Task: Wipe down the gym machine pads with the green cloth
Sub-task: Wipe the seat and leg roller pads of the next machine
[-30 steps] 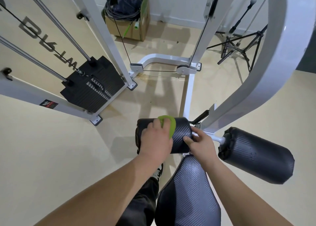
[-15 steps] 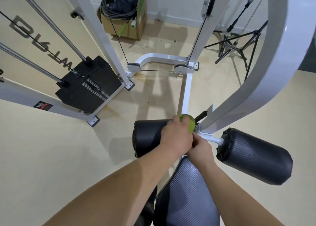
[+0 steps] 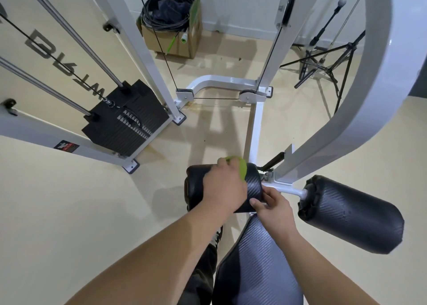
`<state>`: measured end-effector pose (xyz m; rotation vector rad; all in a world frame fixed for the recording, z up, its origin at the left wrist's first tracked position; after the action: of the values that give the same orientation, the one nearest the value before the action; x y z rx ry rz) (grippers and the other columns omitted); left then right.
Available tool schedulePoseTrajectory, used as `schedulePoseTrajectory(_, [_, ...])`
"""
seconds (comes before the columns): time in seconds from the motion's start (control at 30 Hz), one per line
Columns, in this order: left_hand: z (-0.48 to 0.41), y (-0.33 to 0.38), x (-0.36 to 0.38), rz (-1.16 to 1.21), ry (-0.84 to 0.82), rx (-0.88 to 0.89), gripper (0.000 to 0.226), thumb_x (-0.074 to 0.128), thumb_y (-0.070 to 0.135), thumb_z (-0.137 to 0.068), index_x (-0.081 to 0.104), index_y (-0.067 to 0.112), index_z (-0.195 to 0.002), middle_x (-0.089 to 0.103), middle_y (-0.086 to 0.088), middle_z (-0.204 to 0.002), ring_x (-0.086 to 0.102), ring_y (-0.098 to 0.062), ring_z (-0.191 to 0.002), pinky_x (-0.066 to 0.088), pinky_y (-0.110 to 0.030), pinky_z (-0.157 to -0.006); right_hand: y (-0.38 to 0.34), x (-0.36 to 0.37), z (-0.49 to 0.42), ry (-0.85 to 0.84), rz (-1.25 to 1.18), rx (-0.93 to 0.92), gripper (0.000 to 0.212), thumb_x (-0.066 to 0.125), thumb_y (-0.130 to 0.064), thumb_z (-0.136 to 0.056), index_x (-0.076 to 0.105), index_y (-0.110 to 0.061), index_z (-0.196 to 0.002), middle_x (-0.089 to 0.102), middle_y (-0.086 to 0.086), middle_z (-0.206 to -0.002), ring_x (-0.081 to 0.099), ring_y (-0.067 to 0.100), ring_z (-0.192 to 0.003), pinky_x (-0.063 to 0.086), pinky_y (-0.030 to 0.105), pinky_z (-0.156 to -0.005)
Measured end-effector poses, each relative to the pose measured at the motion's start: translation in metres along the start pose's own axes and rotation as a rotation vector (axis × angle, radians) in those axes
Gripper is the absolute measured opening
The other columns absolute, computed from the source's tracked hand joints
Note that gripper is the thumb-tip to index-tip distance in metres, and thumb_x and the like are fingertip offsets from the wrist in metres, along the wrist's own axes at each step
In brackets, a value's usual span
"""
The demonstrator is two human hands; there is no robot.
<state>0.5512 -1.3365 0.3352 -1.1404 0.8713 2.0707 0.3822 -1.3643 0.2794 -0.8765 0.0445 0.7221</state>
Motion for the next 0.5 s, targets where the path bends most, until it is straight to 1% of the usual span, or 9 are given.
schedulePoseTrajectory(0.07, [0.004, 0.007, 0.005, 0.002, -0.022, 0.056, 0.052, 0.058, 0.036, -0.091, 0.042, 0.016, -0.137, 0.053, -0.012, -0.125, 0.057, -0.032, -0.11, 0.05, -0.04, -0.077, -0.003, -0.002, -0.006, -0.037, 0.048, 0.009, 0.029, 0.078, -0.005, -0.085, 0.071, -0.02, -0.108, 0.08, -0.009, -0.101, 0.075, 0.011, -0.098, 0.056, 0.045, -0.101])
schedulePoseTrajectory(0.13, [0.013, -0.008, 0.003, 0.021, -0.004, 0.111, 0.056, 0.056, 0.039, -0.092, 0.04, 0.019, -0.142, 0.053, -0.01, -0.125, 0.058, -0.031, -0.109, 0.051, -0.042, -0.08, -0.014, -0.003, -0.011, -0.06, 0.078, 0.02, 0.022, 0.081, -0.02, -0.083, 0.068, -0.027, -0.099, 0.079, -0.009, -0.095, 0.075, 0.014, -0.094, 0.057, 0.046, -0.097])
schedulePoseTrajectory(0.17, [0.023, -0.017, 0.004, 0.022, 0.004, 0.15, 0.057, 0.055, 0.042, -0.093, 0.04, 0.02, -0.143, 0.053, -0.008, -0.123, 0.058, -0.029, -0.106, 0.05, -0.041, -0.08, -0.019, -0.002, -0.014, -0.065, 0.045, 0.015, 0.02, 0.08, -0.026, -0.085, 0.066, -0.032, -0.099, 0.078, -0.013, -0.095, 0.074, 0.012, -0.094, 0.057, 0.044, -0.095])
schedulePoseTrajectory(0.23, [0.047, -0.035, 0.009, 0.007, 0.006, 0.223, 0.058, 0.053, 0.045, -0.092, 0.042, 0.022, -0.144, 0.056, -0.004, -0.118, 0.06, -0.026, -0.101, 0.049, -0.04, -0.078, -0.025, 0.003, -0.013, -0.06, -0.036, -0.019, 0.027, 0.075, -0.022, -0.091, 0.065, -0.038, -0.111, 0.073, -0.02, -0.106, 0.071, 0.005, -0.1, 0.055, 0.039, -0.099])
schedulePoseTrajectory(0.3, [0.067, -0.051, 0.019, -0.071, -0.022, 0.276, 0.057, 0.053, 0.048, -0.09, 0.044, 0.025, -0.141, 0.058, -0.001, -0.113, 0.062, -0.024, -0.096, 0.049, -0.039, -0.076, -0.017, 0.006, -0.013, -0.044, -0.059, -0.036, 0.045, 0.074, -0.016, -0.093, 0.064, -0.034, -0.132, 0.073, -0.015, -0.119, 0.069, 0.006, -0.11, 0.052, 0.041, -0.107])
schedulePoseTrajectory(0.33, [0.072, -0.059, 0.022, -0.099, -0.008, 0.28, 0.056, 0.052, 0.049, -0.087, 0.046, 0.026, -0.138, 0.058, 0.0, -0.109, 0.062, -0.023, -0.092, 0.05, -0.038, -0.074, -0.013, 0.006, -0.011, -0.045, -0.06, -0.032, 0.05, 0.074, -0.015, -0.093, 0.062, -0.034, -0.137, 0.073, -0.013, -0.123, 0.069, 0.006, -0.113, 0.051, 0.041, -0.109])
schedulePoseTrajectory(0.37, [0.072, -0.067, 0.019, -0.099, 0.032, 0.261, 0.054, 0.05, 0.05, -0.085, 0.048, 0.026, -0.134, 0.058, 0.001, -0.103, 0.063, -0.023, -0.087, 0.051, -0.038, -0.07, -0.008, 0.006, -0.012, -0.049, -0.055, -0.033, 0.052, 0.073, -0.016, -0.093, 0.061, -0.037, -0.139, 0.072, -0.011, -0.126, 0.068, 0.006, -0.115, 0.05, 0.041, -0.111])
schedulePoseTrajectory(0.43, [0.064, -0.082, 0.008, -0.043, 0.128, 0.149, 0.051, 0.047, 0.048, -0.086, 0.053, 0.021, -0.128, 0.059, -0.001, -0.096, 0.062, -0.025, -0.08, 0.053, -0.039, -0.065, -0.006, 0.006, -0.01, -0.055, -0.034, -0.035, 0.053, 0.073, -0.021, -0.093, 0.059, -0.042, -0.14, 0.069, -0.009, -0.131, 0.067, 0.006, -0.117, 0.048, 0.04, -0.112])
schedulePoseTrajectory(0.5, [0.047, -0.086, -0.004, 0.058, 0.17, -0.021, 0.045, 0.053, 0.043, -0.09, 0.054, 0.016, -0.127, 0.059, -0.005, -0.1, 0.061, -0.027, -0.085, 0.053, -0.04, -0.068, -0.008, 0.006, -0.013, -0.053, -0.025, -0.053, 0.052, 0.073, -0.021, -0.093, 0.059, -0.036, -0.142, 0.069, -0.01, -0.129, 0.066, 0.008, -0.119, 0.048, 0.039, -0.112])
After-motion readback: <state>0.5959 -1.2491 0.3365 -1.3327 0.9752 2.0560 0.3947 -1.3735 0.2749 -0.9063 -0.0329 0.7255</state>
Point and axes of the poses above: each hand's wrist, its own z-axis away from the middle knuckle, its own x-axis out of the palm, y = z × x, the point moved 5 cm from there along -z, towards the middle knuckle
